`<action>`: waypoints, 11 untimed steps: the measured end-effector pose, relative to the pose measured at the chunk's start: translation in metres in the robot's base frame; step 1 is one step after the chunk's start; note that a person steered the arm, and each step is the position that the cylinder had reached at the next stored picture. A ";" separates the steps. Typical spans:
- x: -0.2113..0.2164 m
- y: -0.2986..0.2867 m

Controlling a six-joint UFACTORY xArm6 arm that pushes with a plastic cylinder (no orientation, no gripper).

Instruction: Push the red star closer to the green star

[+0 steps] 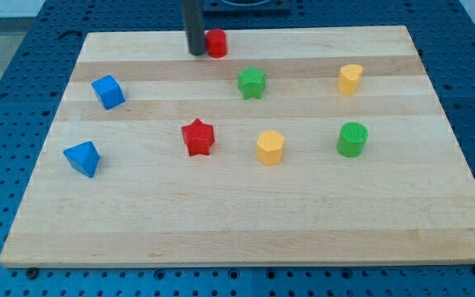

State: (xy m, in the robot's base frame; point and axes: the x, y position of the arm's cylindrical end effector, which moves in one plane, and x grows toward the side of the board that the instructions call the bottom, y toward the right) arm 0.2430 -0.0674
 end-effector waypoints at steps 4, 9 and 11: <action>0.125 0.008; 0.247 0.033; 0.218 -0.013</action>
State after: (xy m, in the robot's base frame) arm 0.4608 -0.0807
